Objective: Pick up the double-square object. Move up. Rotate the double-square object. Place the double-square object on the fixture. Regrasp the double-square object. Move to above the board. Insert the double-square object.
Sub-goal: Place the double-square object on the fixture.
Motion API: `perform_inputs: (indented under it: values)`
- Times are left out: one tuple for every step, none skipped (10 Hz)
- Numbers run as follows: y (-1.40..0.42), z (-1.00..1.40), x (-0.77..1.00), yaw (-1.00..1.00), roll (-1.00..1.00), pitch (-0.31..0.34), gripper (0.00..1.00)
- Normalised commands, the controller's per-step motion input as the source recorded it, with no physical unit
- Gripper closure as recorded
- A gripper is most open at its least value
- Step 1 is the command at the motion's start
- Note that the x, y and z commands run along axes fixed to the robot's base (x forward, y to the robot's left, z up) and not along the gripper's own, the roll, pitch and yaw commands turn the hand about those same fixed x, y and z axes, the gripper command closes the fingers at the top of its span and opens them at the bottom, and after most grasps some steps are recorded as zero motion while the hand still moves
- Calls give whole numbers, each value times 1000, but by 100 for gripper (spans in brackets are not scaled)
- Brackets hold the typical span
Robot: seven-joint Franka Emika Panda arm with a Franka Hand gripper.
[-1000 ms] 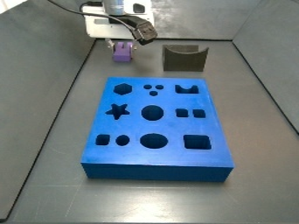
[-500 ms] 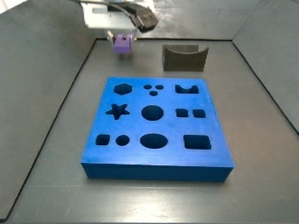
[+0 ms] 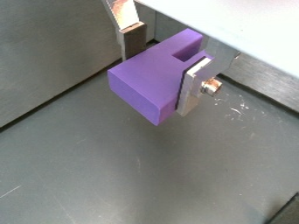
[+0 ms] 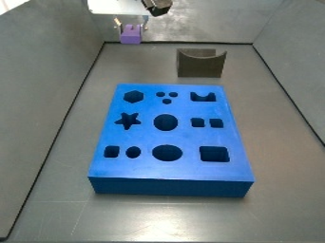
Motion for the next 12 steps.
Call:
perform_inputs:
  values:
    - [1,1000,8,14,8,2,100]
    - [2,1000,-3,11,11,26,100]
    - [4,1000,-8,6,20,35,100]
    - [7,1000,-15,-3,35,44,100]
    - [11,1000,-19,-10,48,49,100]
    - [14,1000,-24,-14,60,57,100]
    - [17,908,-21,-11,72,62,100]
    - [15,776,-17,-4,77,69,100]
    - [16,688,-14,-1,82,73,100]
    - [16,510,-8,7,87,84,100]
    - [15,377,-4,13,87,92,100]
    - [14,197,1,21,91,95,100]
